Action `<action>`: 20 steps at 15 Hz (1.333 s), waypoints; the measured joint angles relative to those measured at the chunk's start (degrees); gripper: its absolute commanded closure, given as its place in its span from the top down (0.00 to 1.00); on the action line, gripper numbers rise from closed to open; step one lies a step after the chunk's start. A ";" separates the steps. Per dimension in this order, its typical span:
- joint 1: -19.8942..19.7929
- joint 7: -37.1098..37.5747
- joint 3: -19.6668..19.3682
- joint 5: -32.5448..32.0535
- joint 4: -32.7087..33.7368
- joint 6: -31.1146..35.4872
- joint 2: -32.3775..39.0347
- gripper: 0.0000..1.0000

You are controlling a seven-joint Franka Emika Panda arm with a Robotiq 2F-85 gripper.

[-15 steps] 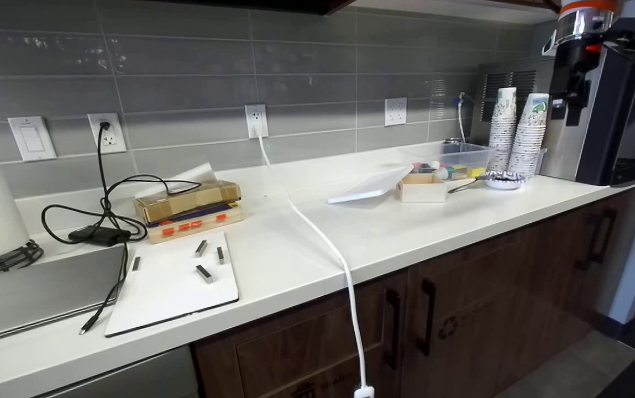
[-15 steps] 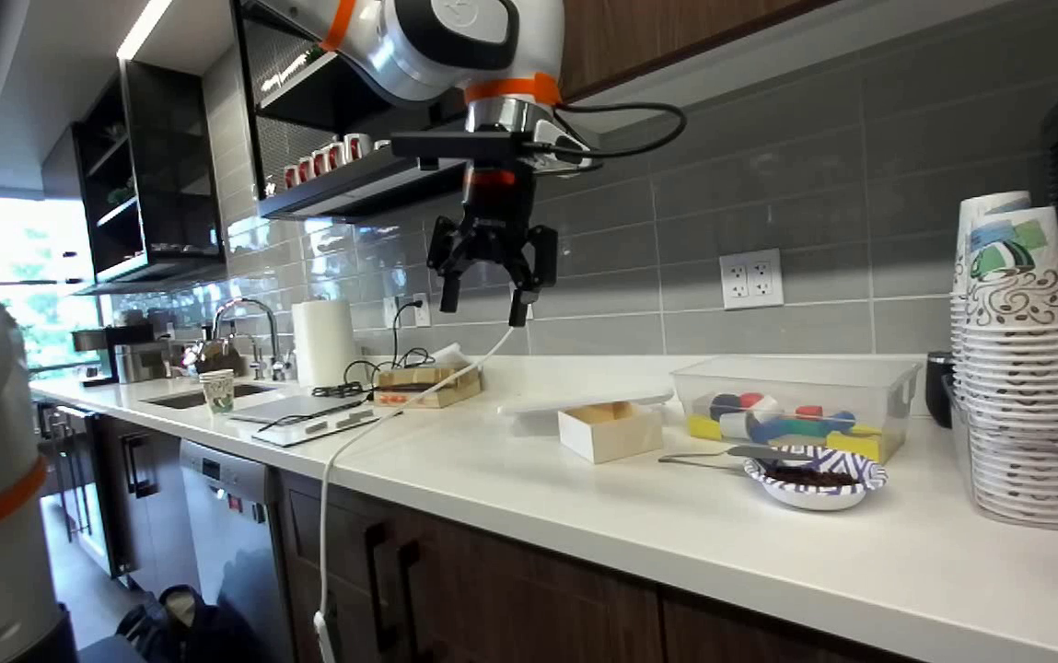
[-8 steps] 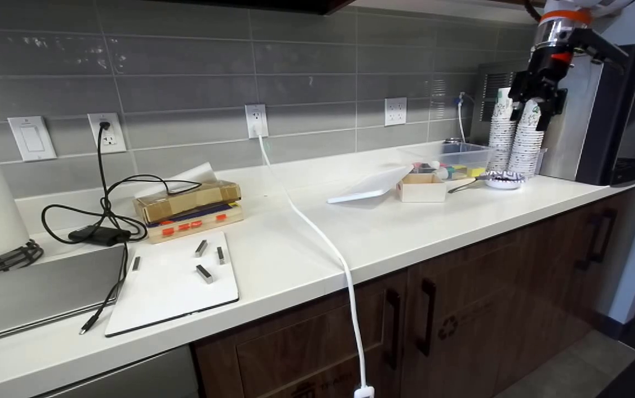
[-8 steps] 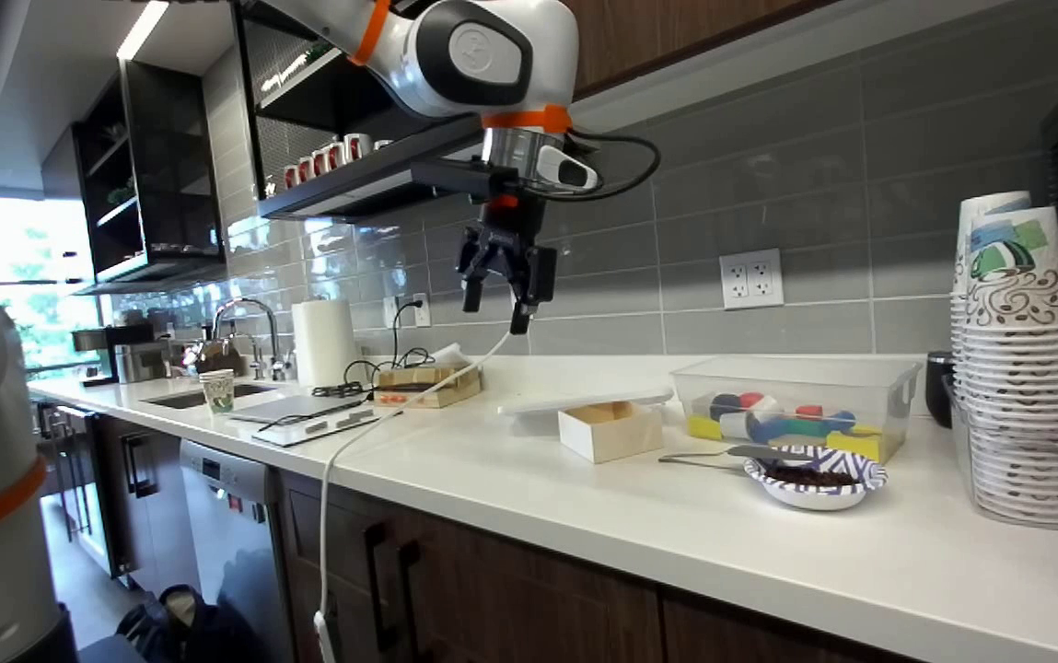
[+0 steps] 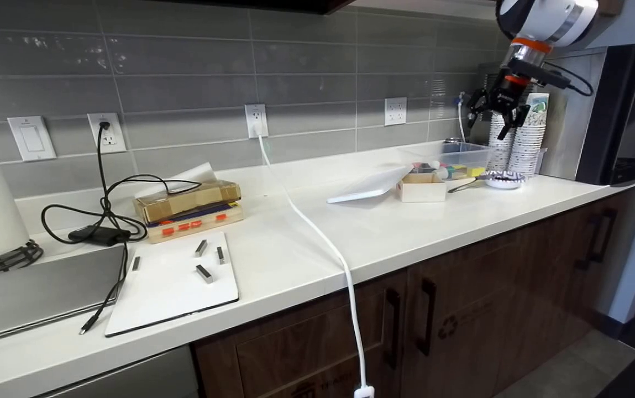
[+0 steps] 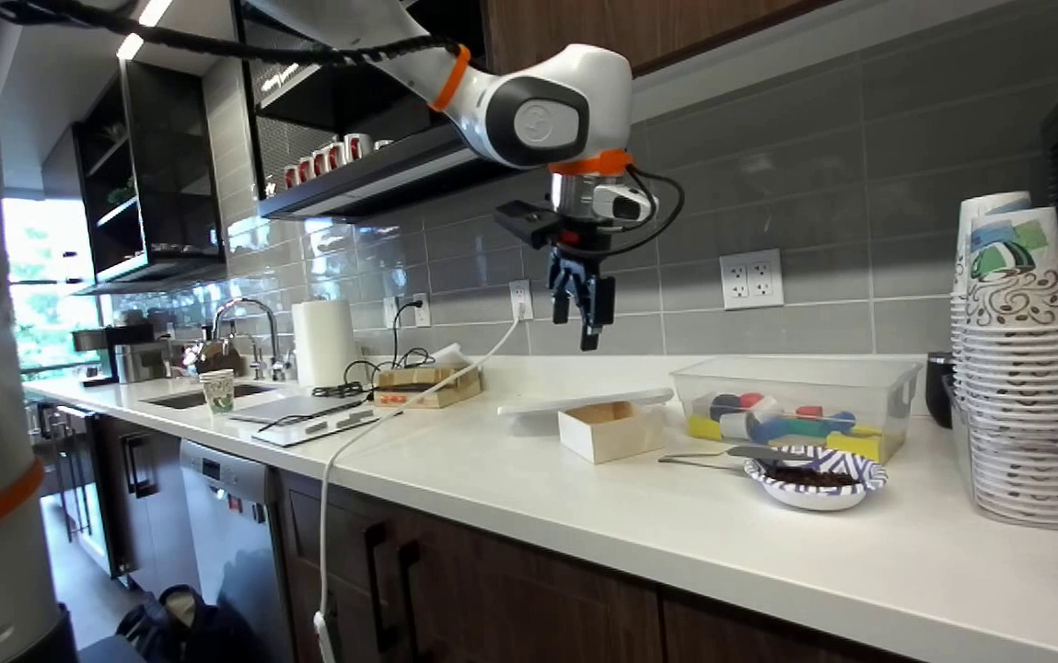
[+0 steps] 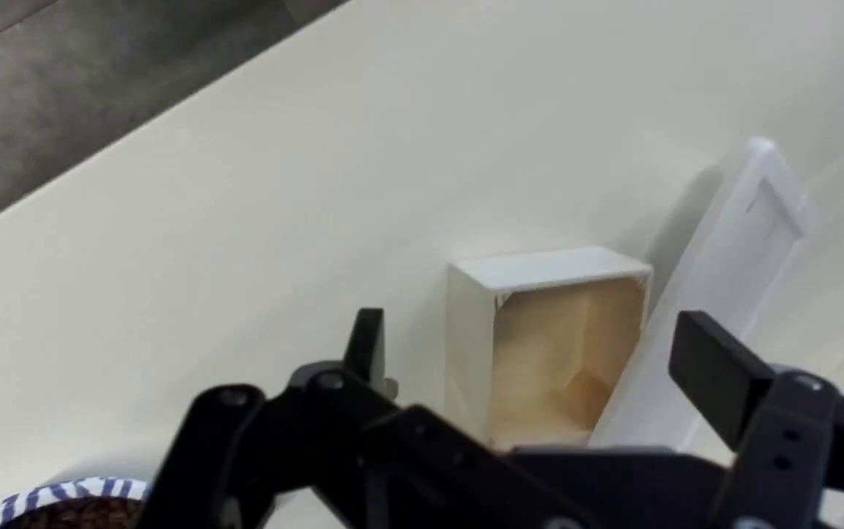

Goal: Stir in the bowl

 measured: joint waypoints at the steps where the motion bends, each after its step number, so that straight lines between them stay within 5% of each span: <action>1: -0.62 1.73 0.17 0.67 1.24 2.17 2.31 1.00; 9: -2.98 21.56 2.02 2.33 9.89 17.48 18.06 1.00; 20: -1.00 60.01 -0.24 -4.83 21.80 19.30 32.91 1.00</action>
